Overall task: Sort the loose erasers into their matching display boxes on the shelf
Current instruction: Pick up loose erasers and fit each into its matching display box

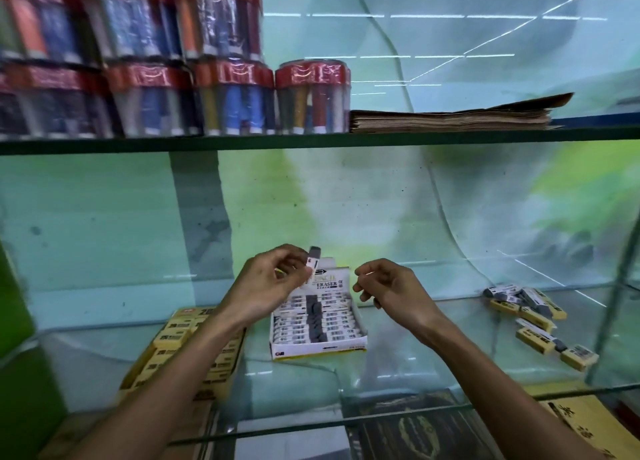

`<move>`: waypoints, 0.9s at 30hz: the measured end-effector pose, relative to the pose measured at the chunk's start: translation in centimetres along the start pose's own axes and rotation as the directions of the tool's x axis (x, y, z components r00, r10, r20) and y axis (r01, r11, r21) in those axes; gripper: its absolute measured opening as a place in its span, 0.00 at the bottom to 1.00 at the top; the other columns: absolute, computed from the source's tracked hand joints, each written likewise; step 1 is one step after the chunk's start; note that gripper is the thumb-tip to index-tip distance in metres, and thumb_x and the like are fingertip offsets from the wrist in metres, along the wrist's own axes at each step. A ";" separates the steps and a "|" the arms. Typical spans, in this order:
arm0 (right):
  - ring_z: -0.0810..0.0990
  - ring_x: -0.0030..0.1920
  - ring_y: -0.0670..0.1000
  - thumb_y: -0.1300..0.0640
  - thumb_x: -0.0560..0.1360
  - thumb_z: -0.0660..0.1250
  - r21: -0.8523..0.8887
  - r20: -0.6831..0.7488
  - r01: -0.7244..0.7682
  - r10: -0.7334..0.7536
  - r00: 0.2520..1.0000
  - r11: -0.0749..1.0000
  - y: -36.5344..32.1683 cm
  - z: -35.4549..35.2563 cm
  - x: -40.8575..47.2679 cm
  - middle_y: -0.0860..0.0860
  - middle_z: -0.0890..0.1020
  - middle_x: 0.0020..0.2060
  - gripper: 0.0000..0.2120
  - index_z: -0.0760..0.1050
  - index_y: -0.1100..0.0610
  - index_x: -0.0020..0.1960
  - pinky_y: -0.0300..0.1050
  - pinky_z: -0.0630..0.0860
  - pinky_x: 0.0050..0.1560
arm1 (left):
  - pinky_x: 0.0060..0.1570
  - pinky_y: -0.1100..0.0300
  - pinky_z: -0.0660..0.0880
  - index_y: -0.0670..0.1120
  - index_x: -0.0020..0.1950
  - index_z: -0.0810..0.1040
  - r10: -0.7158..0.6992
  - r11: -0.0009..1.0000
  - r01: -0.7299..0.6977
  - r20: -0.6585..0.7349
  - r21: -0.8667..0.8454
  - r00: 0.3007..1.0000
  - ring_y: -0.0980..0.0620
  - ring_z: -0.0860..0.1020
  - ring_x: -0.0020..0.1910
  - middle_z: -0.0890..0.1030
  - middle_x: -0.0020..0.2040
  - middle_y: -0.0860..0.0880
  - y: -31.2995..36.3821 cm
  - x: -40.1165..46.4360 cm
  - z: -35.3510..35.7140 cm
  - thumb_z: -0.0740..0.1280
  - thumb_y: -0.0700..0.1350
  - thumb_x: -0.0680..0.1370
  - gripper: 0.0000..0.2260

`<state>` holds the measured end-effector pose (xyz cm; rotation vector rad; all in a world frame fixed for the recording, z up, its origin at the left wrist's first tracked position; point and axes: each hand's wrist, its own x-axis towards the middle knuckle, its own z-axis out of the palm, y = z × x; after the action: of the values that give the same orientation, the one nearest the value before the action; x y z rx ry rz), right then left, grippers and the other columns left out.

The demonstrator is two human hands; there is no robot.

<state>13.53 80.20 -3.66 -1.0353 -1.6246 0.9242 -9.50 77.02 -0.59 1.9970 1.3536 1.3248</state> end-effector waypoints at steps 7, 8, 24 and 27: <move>0.82 0.37 0.48 0.60 0.77 0.67 -0.159 -0.022 0.017 -0.020 1.000 0.987 1.1 0.9 1.2 0.49 0.86 0.38 0.04 0.78 0.52 0.49 0.50 0.78 0.48 | 0.42 0.69 0.70 0.46 0.54 0.83 0.102 0.827 -0.242 0.286 0.508 0.953 0.58 0.78 0.44 0.83 0.50 0.50 -2.5 -0.2 -0.5 0.72 0.43 0.76 0.08; 0.82 0.37 0.48 0.60 0.76 0.67 -0.173 -0.028 0.015 -0.021 0.999 0.985 1.2 0.9 1.2 0.49 0.86 0.38 0.04 0.78 0.52 0.48 0.51 0.78 0.49 | 0.41 0.69 0.70 0.46 0.54 0.82 0.082 0.810 -0.239 0.300 0.535 0.950 0.57 0.78 0.44 0.83 0.49 0.50 -2.7 -0.2 -0.3 0.72 0.43 0.76 0.07; 0.81 0.40 0.40 0.59 0.78 0.64 -0.390 -0.089 0.035 -0.075 0.993 0.920 2.2 -1.9 -0.1 0.47 0.84 0.41 0.05 0.78 0.52 0.50 0.30 0.74 0.40 | 0.44 0.60 0.72 0.52 0.49 0.81 0.195 0.802 -0.300 0.249 0.516 0.949 0.62 0.76 0.44 0.81 0.46 0.57 -2.3 -0.2 2.0 0.69 0.49 0.77 0.03; 0.80 0.40 0.40 0.59 0.78 0.66 -0.434 -0.115 0.035 -0.093 0.989 0.900 2.5 -3.9 -1.0 0.45 0.83 0.41 0.04 0.78 0.52 0.49 0.28 0.73 0.39 | 0.43 0.63 0.73 0.53 0.47 0.81 0.229 0.881 -0.304 0.235 0.363 0.945 0.63 0.76 0.41 0.80 0.43 0.59 -0.6 -0.3 4.8 0.69 0.49 0.77 0.02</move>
<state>17.96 80.50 -5.35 -1.3028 -1.7796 0.4427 -5.70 77.92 -3.41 2.5903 1.3769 0.9878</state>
